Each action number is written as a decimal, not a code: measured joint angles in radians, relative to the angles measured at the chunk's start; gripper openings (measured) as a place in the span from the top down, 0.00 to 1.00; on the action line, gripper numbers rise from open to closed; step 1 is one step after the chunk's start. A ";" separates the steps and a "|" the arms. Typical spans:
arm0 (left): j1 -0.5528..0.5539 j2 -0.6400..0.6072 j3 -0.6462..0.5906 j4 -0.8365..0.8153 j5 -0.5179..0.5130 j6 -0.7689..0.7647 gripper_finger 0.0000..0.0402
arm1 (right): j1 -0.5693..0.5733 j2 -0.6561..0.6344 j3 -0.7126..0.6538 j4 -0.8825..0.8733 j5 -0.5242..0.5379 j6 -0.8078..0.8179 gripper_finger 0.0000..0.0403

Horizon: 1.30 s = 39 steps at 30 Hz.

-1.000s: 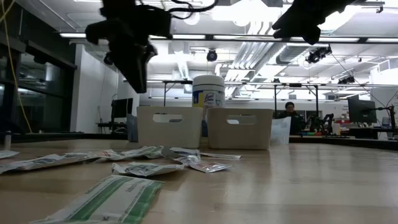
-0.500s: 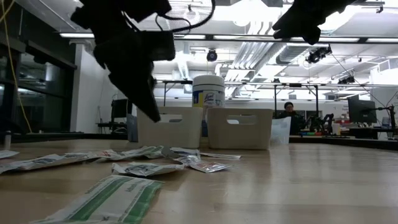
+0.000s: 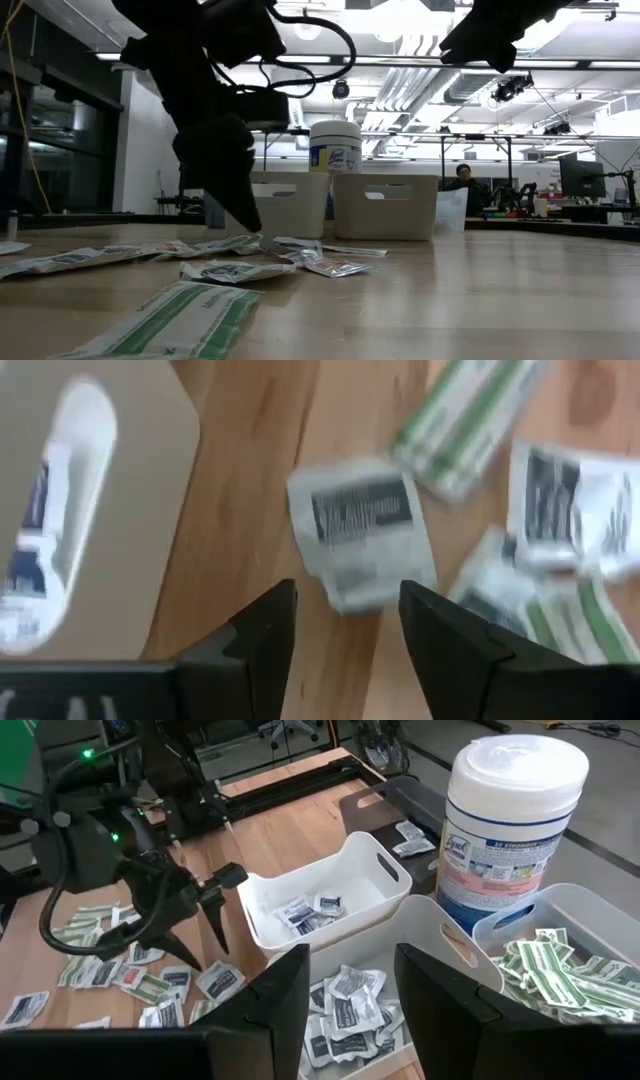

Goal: Pick & Place First Aid Supplies
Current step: Put the wipe into the gray bin

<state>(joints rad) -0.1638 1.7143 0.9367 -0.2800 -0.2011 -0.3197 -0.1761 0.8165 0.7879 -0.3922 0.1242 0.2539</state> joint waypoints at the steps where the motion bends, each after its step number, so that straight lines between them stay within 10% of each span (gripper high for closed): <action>1: 0.000 0.006 0.001 0.013 -0.010 -0.002 0.56 | 0.000 0.000 0.000 0.000 0.000 0.000 0.65; 39: -0.064 0.030 0.004 -0.063 0.019 0.148 0.56 | 0.000 0.000 0.000 0.000 0.008 0.027 0.65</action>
<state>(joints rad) -0.2283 1.7441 0.9411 -0.3429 -0.1822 -0.1717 -0.1761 0.8165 0.7879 -0.3923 0.1319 0.2809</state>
